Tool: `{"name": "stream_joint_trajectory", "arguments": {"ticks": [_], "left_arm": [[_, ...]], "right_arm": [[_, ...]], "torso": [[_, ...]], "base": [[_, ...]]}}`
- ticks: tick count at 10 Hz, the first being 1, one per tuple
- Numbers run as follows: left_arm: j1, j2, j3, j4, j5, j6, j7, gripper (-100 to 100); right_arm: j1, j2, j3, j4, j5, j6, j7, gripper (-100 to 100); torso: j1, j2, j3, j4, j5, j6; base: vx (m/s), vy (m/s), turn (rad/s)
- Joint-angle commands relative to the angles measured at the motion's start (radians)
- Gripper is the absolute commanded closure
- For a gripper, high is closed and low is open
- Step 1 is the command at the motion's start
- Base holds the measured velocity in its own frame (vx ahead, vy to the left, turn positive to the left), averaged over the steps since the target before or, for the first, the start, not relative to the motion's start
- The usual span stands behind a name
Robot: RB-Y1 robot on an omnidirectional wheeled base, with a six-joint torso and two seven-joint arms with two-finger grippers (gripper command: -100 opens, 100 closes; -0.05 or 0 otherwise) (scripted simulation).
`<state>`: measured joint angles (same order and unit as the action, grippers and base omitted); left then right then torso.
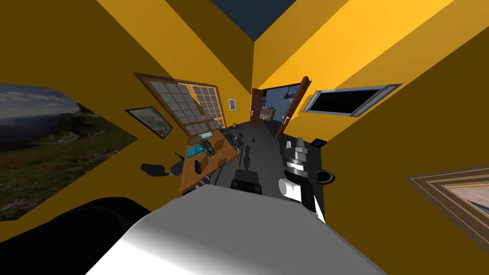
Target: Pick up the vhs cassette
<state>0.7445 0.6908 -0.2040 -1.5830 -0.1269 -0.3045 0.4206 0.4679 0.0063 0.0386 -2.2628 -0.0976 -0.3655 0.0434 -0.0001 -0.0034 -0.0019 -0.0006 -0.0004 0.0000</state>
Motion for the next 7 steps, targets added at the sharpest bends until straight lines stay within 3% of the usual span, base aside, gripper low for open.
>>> {"name": "stream_joint_trajectory", "arguments": {"ticks": [1,2,3,4,7], "left_arm": [[0.03,0.05,-0.016,0.05,-0.033,-0.003,0.049,-100],[0.03,0.05,-0.016,0.067,-0.033,-0.003,0.049,-100],[0.045,0.079,-0.026,0.098,-0.055,-0.003,0.081,-100],[0.045,0.079,-0.026,0.115,-0.055,-0.003,0.081,-100],[0.074,0.131,-0.046,0.204,-0.101,-0.006,0.144,-100]], "right_arm": [[0.0,0.0,0.0,0.0,0.0,0.0,0.0,0],[0.0,0.0,0.0,0.0,0.0,0.0,0.0,0],[0.0,0.0,0.0,0.0,0.0,0.0,0.0,0],[0.0,0.0,0.0,0.0,0.0,0.0,0.0,0],[0.0,0.0,0.0,0.0,0.0,0.0,0.0,0]], "torso": [[0.0,0.0,0.0,0.0,0.0,0.0],[0.001,-0.002,-0.001,0.0,0.0,0.0],[0.001,-0.001,-0.001,0.0,0.0,-0.001],[0.001,-0.001,-0.001,0.0,0.0,0.0],[0.001,0.0,0.0,0.0,0.0,0.0]], "base": [[0.088,0.001,-0.272],[0.071,0.006,-0.121],[0.069,0.004,-0.142],[0.057,0.007,-0.107],[0.064,0.007,-0.163]]}}
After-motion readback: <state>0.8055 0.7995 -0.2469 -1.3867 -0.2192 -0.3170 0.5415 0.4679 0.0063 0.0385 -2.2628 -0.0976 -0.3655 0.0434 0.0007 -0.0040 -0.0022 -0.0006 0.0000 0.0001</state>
